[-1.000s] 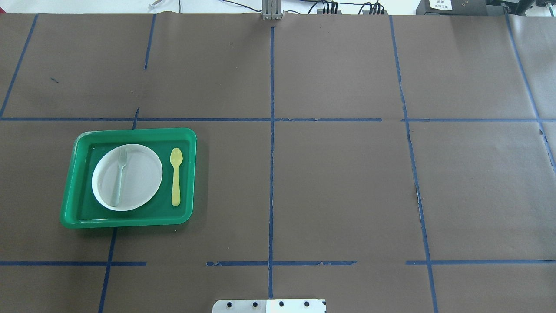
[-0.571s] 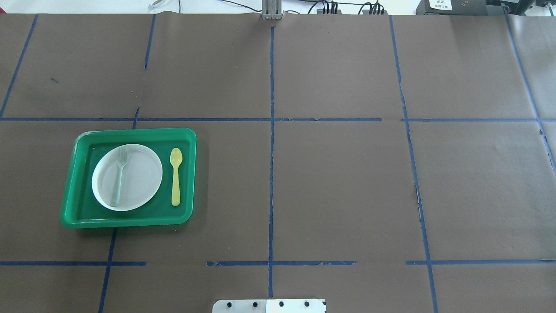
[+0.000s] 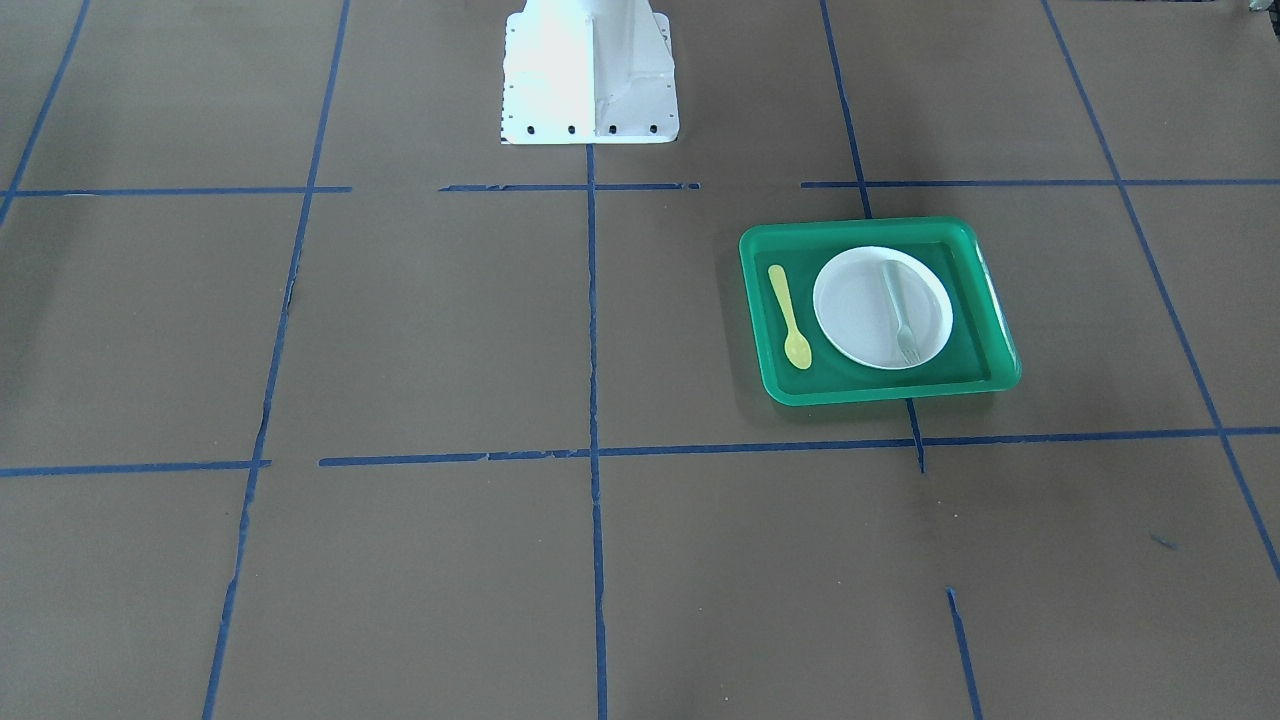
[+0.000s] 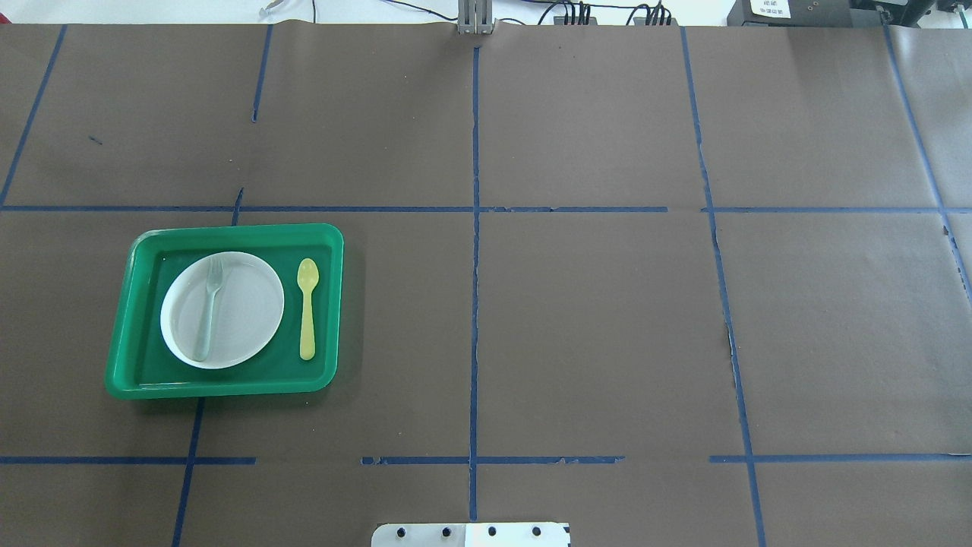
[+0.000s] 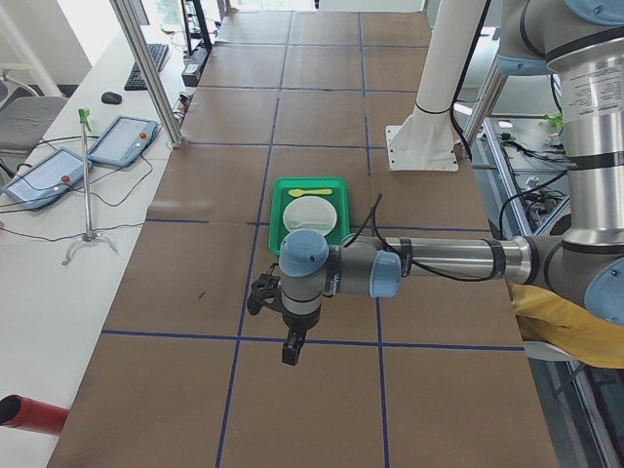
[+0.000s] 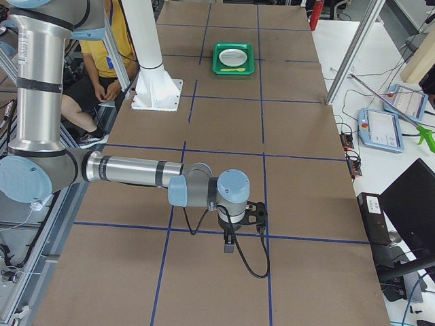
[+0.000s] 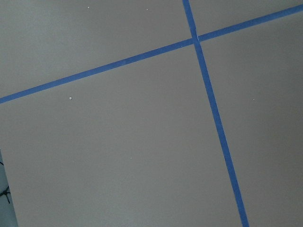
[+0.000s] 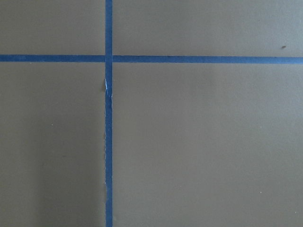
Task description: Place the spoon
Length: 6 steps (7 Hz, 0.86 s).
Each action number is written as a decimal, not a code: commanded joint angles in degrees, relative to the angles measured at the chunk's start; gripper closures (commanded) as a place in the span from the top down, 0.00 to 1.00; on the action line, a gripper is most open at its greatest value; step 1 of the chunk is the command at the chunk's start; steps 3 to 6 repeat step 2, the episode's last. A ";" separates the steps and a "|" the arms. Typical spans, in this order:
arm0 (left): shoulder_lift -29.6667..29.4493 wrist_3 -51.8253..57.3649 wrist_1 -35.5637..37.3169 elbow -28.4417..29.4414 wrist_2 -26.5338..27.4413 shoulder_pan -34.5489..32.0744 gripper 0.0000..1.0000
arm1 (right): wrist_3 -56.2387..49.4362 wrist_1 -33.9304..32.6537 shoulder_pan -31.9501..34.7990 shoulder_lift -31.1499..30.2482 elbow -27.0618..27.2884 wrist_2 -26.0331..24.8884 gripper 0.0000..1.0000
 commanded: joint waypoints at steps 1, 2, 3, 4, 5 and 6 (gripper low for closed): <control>0.02 0.00 -0.09 0.06 0.00 0.00 1.00 | 0.00 0.00 0.00 0.00 0.00 0.00 1.00; 0.02 0.00 -0.09 0.15 0.00 0.00 1.00 | 0.00 0.00 0.00 0.00 0.00 0.00 1.00; 0.02 0.00 -0.09 0.15 0.00 0.00 1.00 | 0.00 0.00 0.00 0.00 0.00 0.00 1.00; 0.02 0.00 -0.09 0.15 0.00 0.00 1.00 | 0.00 0.00 0.00 0.00 0.00 0.00 1.00; 0.02 0.00 -0.09 0.15 0.00 0.00 1.00 | 0.00 0.00 0.00 0.00 0.00 0.00 1.00; 0.02 0.00 -0.09 0.15 0.00 0.00 1.00 | 0.00 0.00 0.00 0.00 0.00 0.00 1.00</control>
